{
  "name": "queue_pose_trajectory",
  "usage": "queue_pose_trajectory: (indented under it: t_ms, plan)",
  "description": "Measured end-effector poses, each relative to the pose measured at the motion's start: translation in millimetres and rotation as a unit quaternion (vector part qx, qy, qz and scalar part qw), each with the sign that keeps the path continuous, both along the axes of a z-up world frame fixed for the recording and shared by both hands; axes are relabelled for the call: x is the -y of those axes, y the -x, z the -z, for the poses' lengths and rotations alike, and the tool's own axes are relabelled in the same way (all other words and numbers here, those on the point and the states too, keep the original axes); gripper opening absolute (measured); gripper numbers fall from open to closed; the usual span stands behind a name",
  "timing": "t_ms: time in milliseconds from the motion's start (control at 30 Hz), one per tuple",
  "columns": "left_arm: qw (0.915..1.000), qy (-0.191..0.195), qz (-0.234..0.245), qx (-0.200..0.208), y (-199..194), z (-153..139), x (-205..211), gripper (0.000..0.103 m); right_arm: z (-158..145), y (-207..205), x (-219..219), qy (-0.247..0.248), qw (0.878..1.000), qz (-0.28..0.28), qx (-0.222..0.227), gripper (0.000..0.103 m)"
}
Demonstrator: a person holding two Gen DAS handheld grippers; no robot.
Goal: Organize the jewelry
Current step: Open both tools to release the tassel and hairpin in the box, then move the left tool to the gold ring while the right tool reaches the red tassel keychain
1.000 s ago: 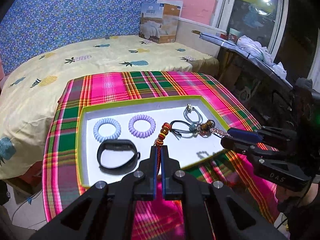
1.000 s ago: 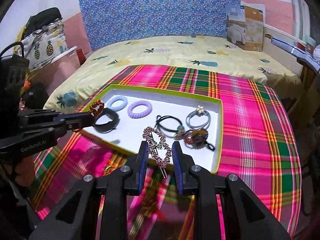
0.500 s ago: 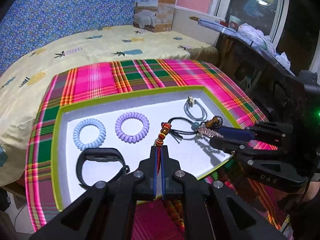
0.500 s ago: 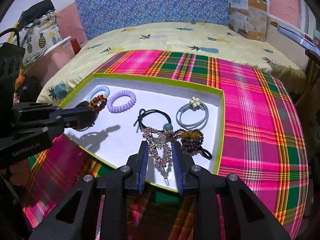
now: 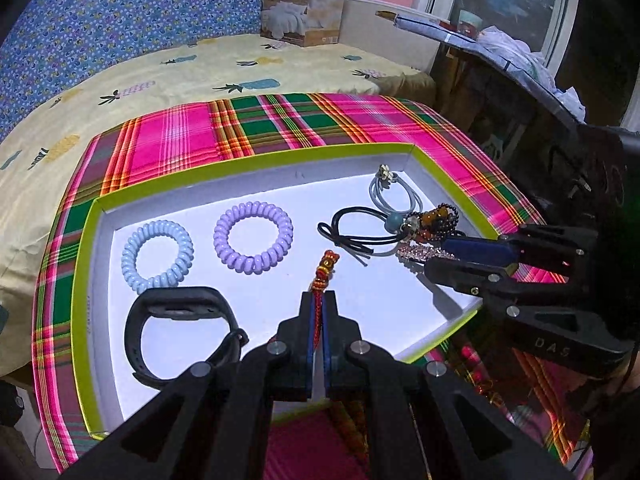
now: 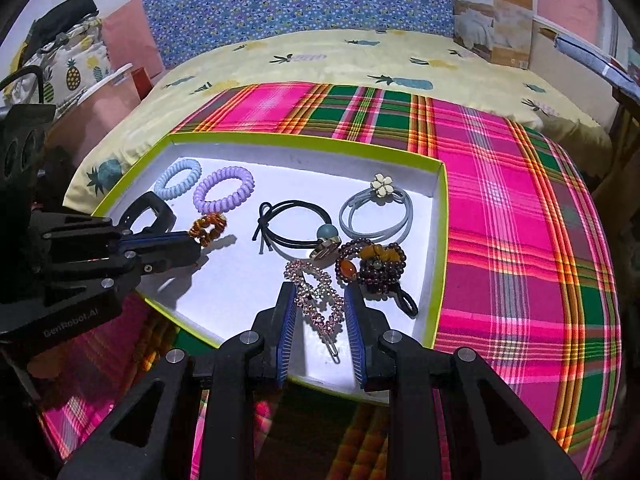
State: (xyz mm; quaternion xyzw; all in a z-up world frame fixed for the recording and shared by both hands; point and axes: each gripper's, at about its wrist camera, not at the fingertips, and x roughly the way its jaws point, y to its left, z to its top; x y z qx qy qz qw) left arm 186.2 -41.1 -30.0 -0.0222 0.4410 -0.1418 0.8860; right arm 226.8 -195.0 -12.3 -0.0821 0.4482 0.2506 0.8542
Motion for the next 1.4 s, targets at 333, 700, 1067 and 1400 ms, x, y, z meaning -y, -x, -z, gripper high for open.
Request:
queue_pose_trajectory:
  t_ms: [333, 700, 1067, 1400]
  plan:
    - [0.9999, 0.009, -0.004, 0.007, 7.1, -5.3, -4.2, 0.021, -7.1, 10.4, -1.0, -0.003, 1.000, -0.006, 0.012, 0.035]
    - [0.9993, 0.012, -0.012, 0.033, 44.0, -24.7, -14.7, 0.022, -28.9, 46.7, 11.9, -0.023, 0.999, 0.007, 0.036, 0.035]
    - [0.9979, 0.010, -0.033, 0.055, 103.3, -36.2, -26.2, 0.022, -49.1, 109.1, 24.5, -0.035, 0.997, 0.021, 0.065, 0.035]
    - [0.9970, 0.012, -0.037, 0.066, 143.6, -41.4, -30.4, 0.022, -49.8, 149.4, 27.1, -0.034, 0.997, 0.019, 0.071, 0.035]
